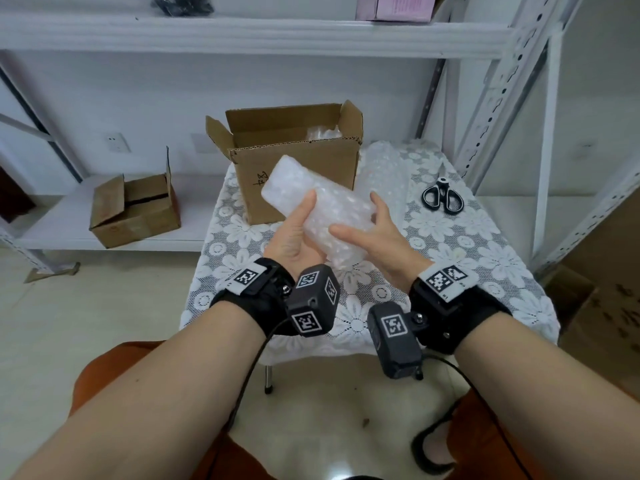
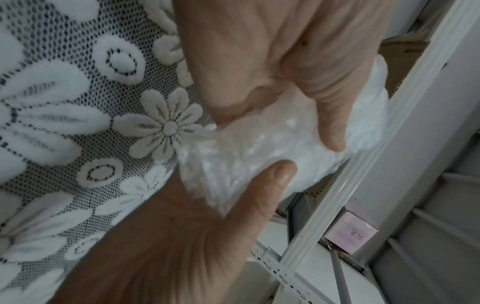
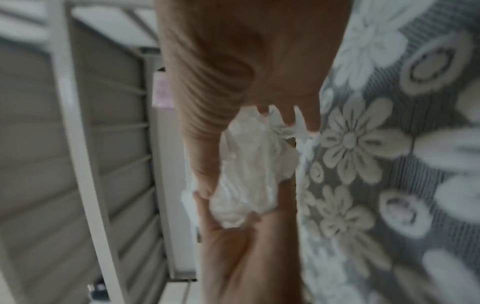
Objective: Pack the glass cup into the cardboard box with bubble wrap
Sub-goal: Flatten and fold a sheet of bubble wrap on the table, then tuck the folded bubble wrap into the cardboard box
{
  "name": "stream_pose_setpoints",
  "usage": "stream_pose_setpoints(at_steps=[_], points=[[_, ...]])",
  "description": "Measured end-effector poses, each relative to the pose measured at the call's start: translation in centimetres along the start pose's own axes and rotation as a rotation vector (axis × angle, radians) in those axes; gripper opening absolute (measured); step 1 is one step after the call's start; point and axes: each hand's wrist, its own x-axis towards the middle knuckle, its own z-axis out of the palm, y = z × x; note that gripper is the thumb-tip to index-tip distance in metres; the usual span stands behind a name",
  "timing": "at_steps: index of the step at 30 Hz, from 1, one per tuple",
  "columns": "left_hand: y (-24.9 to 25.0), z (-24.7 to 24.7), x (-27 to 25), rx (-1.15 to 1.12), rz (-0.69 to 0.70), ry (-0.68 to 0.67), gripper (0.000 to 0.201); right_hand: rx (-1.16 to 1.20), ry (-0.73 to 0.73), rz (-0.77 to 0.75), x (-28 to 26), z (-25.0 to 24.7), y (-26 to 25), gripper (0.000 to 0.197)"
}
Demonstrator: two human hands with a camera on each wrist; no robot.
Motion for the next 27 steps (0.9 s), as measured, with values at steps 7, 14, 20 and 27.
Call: stream_pose_setpoints(at_steps=[7, 14, 20, 27], points=[[0.2, -1.0, 1.0, 0.08, -0.094, 0.049, 0.079, 0.139, -0.02, -0.049, 0.5, 1.9, -0.6, 0.123], [1.2, -1.8, 1.0, 0.289, 0.03, 0.175, 0.089, 0.112, 0.035, -0.199, -0.2, 2.9, -2.0, 0.079], [3.8, -1.9, 0.8, 0.519, 0.362, 0.398, 0.085, 0.165, -0.023, -0.139, 0.8, 2.0, -3.5, 0.056], [9.2, -1.8, 1.3, 1.089, 1.076, 0.682, 0.042, 0.295, 0.001, -0.083, 2.3, 1.5, -6.2, 0.08]])
